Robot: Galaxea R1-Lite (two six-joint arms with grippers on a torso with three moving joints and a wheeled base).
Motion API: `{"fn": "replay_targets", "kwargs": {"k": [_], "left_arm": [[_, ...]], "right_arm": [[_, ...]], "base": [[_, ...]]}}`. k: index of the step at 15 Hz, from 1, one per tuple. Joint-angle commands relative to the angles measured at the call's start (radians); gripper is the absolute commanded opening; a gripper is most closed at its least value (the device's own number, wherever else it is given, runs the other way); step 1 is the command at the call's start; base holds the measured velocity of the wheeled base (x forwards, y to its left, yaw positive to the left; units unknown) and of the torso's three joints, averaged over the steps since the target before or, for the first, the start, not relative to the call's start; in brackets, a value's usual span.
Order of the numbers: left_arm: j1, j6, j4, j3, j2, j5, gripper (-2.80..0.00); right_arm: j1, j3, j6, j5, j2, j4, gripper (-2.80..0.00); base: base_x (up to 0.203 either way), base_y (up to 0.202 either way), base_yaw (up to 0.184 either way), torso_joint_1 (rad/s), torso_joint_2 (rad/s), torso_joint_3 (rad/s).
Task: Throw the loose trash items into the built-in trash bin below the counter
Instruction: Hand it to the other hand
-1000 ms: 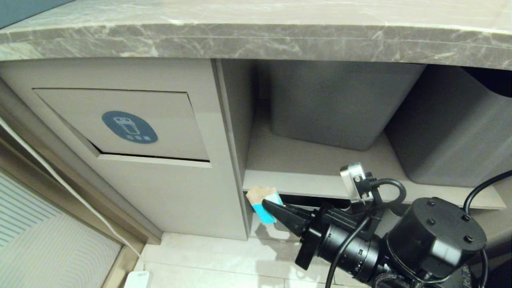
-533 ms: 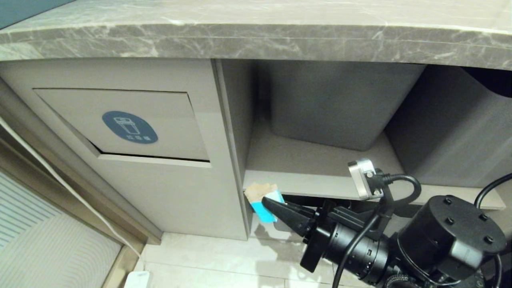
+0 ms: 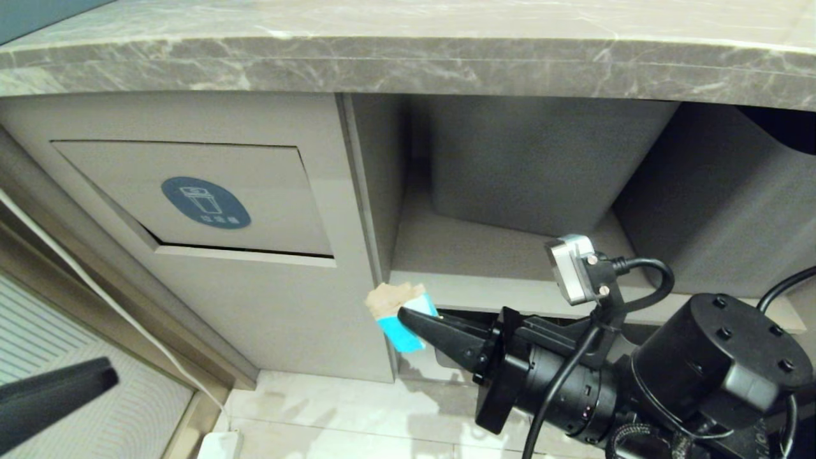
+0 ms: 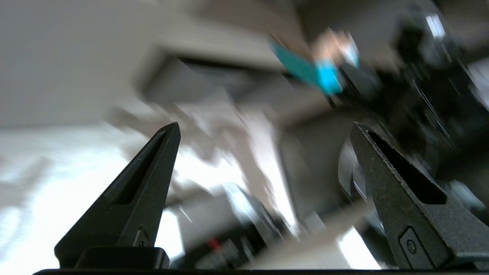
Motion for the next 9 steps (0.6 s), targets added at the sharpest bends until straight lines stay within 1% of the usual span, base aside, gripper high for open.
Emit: {"fn": "replay_targets", "kwargs": {"k": [1, 2, 3, 4, 5, 6, 7, 9], "left_arm": [[-0.156, 0.049, -0.004, 0.033, 0.137, -0.046, 0.0], [-0.213, 0.155, -0.004, 0.066, 0.156, -0.045, 0.0], [-0.253, 0.291, -0.005, 0.114, 0.184, -0.043, 0.0], [-0.275, 0.39, -0.007, 0.149, 0.215, -0.041, 0.0], [-0.287, 0.456, -0.01, 0.162, 0.244, -0.041, 0.0], [-0.303, 0.477, -0.031, 0.167, 0.258, -0.041, 0.0], [-0.325, 0.494, -0.095, 0.169, 0.285, -0.041, 0.0], [-0.352, 0.532, -0.216, 0.173, 0.34, -0.035, 0.0]], "right_arm": [[0.0, -0.017, 0.037, 0.016, 0.0, -0.009, -2.8], [0.0, -0.028, 0.065, 0.02, 0.004, -0.009, -2.8], [0.0, -0.029, 0.072, 0.022, 0.009, -0.009, -2.8], [0.001, -0.028, 0.075, 0.023, 0.01, -0.009, -2.8], [0.001, -0.029, 0.092, 0.026, 0.01, -0.009, -2.8], [0.002, -0.028, 0.112, 0.038, 0.007, -0.009, -2.8], [0.002, -0.028, 0.131, 0.053, -0.002, -0.009, -2.8], [0.034, -0.026, 0.155, 0.067, -0.007, -0.009, -2.8]], "base": [[0.0, 0.0, 0.0, 0.0, 0.0, 0.0], [0.0, 0.0, 0.0, 0.0, 0.0, 0.0], [0.0, 0.0, 0.0, 0.0, 0.0, 0.0], [0.0, 0.0, 0.0, 0.0, 0.0, 0.0], [0.0, 0.0, 0.0, 0.0, 0.0, 0.0], [0.0, 0.0, 0.0, 0.0, 0.0, 0.0], [0.0, 0.0, 0.0, 0.0, 0.0, 0.0], [0.0, 0.0, 0.0, 0.0, 0.0, 0.0]]}}
